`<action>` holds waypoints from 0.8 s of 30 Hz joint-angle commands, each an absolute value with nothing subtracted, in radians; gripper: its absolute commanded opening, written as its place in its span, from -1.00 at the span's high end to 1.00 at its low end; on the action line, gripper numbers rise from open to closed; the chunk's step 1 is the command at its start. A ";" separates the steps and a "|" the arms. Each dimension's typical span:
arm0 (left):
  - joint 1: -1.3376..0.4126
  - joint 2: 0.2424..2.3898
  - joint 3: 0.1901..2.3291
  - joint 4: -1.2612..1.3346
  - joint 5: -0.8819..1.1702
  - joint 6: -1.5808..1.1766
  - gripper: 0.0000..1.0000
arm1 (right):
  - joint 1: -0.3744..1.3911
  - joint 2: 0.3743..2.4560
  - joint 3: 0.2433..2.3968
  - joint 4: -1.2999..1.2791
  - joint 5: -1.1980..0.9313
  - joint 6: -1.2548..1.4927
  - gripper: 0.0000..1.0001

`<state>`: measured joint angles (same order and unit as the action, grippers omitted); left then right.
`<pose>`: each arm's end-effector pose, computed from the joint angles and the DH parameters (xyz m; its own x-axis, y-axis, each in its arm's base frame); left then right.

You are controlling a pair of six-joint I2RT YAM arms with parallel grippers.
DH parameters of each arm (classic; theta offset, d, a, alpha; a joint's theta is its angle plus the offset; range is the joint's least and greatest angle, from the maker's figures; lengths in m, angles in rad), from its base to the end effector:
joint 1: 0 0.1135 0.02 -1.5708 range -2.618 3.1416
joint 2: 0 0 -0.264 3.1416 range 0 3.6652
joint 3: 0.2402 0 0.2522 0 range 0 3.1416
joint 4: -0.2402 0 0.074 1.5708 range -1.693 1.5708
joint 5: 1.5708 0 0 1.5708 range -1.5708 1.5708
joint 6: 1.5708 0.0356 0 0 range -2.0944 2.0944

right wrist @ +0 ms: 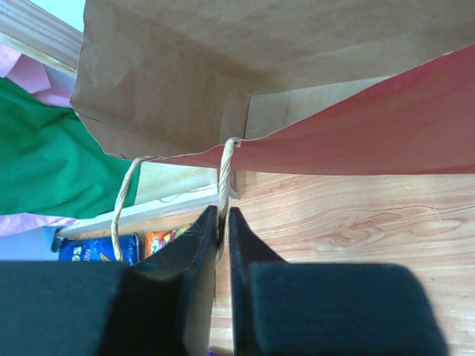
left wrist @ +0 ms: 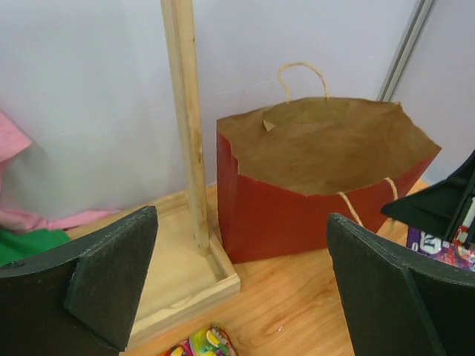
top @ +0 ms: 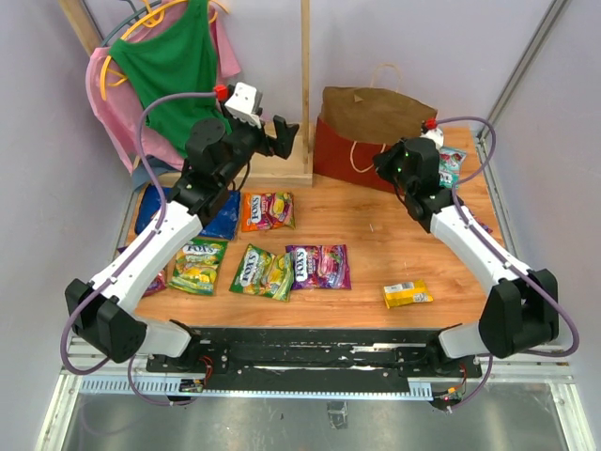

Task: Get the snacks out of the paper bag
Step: Adjust the paper bag at the center of the board.

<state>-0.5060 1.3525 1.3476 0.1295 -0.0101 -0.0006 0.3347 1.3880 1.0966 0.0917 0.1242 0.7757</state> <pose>0.2773 -0.1532 0.4437 0.1084 -0.0608 -0.9922 0.4760 0.8795 -0.0018 0.3141 0.1046 0.3385 -0.2817 0.6377 -0.7169 -0.0196 0.7432 0.6688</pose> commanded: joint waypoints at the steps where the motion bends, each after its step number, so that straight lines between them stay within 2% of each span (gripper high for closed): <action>1: -0.484 1.319 1.305 0.154 -0.010 0.013 -0.99 | 0.299 1.408 1.165 0.103 0.061 0.727 0.55; 4: -0.472 1.304 1.260 0.160 0.009 0.002 -0.99 | 0.286 1.393 1.189 0.090 0.041 0.703 -0.20; 6: -0.470 1.289 1.207 0.172 0.020 -0.011 -0.99 | 0.284 1.348 1.175 0.063 0.048 0.695 -0.49; 9: -0.469 1.249 1.069 0.235 0.068 -0.039 -0.99 | 0.279 1.239 1.126 0.012 0.039 0.700 -0.78; 13: -0.482 1.230 0.872 0.362 0.231 -0.101 -0.99 | 0.279 1.052 1.011 -0.110 0.090 0.711 -0.86; 18: -0.617 1.356 0.941 0.212 0.079 -0.096 -0.99 | 0.284 0.886 0.802 -0.306 0.129 0.755 -0.80; 24: -0.719 1.400 0.797 0.348 0.097 -0.264 -0.99 | 0.371 0.887 0.704 -0.618 0.223 0.797 -0.78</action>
<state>-0.6868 1.3872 0.8719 0.2451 0.0967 -0.1402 0.3180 0.8673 0.7547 -0.3325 0.1329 0.7448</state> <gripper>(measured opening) 0.994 0.890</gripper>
